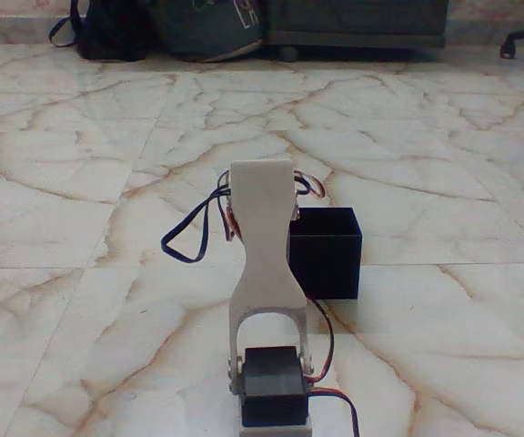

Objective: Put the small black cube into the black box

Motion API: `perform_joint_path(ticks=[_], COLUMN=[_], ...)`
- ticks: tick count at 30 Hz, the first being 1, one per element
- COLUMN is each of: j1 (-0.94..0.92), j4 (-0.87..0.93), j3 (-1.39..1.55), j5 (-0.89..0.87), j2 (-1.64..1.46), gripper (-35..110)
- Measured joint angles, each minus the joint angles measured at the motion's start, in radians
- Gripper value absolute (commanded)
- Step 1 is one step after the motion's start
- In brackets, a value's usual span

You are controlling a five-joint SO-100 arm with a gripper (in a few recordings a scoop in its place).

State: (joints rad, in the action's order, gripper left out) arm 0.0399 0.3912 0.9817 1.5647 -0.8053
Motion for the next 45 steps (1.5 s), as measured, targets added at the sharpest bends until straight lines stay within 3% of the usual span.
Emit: perform_joint_path(ticks=[10, 16, 27, 32, 34, 45], j1=[-0.169, -0.187, -0.164, -0.127, -0.083, -0.054], j4=[-0.163, -0.245, -0.239, -0.239, -0.239, -0.239], j3=[-0.453, -0.460, -0.460, -0.232, 0.103, 0.997], j5=[0.147, 0.190, 0.078, 0.009, -0.040, -0.078], j2=[0.360, 0.422, 0.370, 0.164, -0.091, -0.778], gripper=[1, 4, 7, 7, 7, 7])
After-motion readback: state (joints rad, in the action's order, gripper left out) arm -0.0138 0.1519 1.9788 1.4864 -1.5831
